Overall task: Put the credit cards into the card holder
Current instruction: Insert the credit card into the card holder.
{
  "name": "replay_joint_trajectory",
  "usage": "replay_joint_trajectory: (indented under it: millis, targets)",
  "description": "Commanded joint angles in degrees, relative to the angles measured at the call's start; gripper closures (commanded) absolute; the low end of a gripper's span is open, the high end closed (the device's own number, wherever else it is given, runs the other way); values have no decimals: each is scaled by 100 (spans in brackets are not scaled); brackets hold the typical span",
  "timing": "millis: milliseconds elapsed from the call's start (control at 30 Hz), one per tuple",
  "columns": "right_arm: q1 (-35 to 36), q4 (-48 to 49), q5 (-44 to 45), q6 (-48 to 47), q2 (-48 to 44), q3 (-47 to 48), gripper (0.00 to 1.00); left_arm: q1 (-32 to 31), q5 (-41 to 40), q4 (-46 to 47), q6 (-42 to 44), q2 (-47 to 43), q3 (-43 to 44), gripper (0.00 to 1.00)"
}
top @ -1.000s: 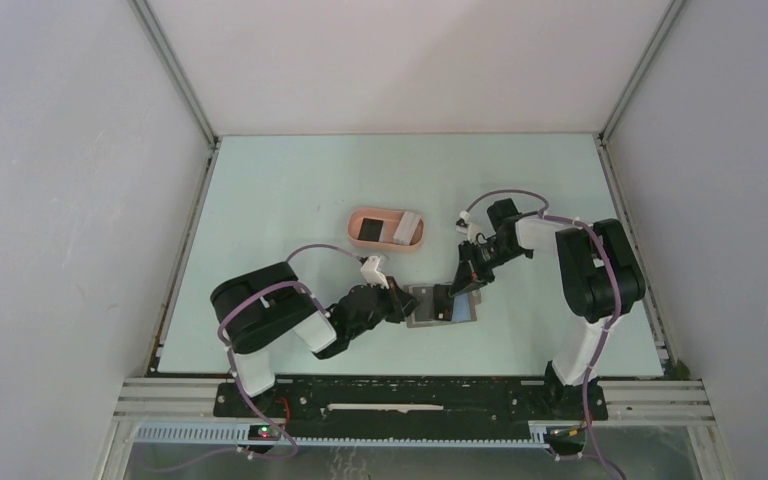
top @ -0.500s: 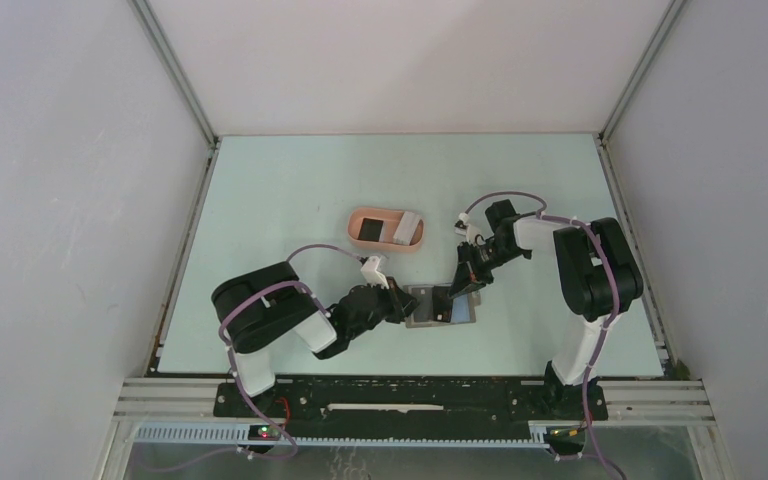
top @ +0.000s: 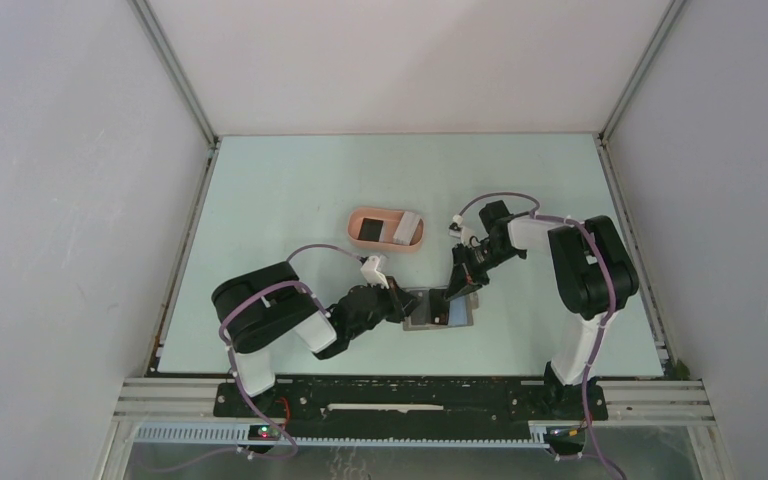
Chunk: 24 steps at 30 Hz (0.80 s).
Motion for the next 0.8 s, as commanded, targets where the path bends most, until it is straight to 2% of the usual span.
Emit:
replay_joint_trajectory:
  millis: [0,233,467,767]
  targets:
    - [50,-87,164,-37,109,187,92,44,48,228,83,58,-109,100]
    - [59,-127,202,-52,109,296,86,43,48,231,83,59,-107,100]
    - [85,-120,353,-54,120,335,86,44,101,341,33,-127,-227,99]
    - [111,-255,534,-71,205,390,88,42,29,166,-102,-640,-562,93]
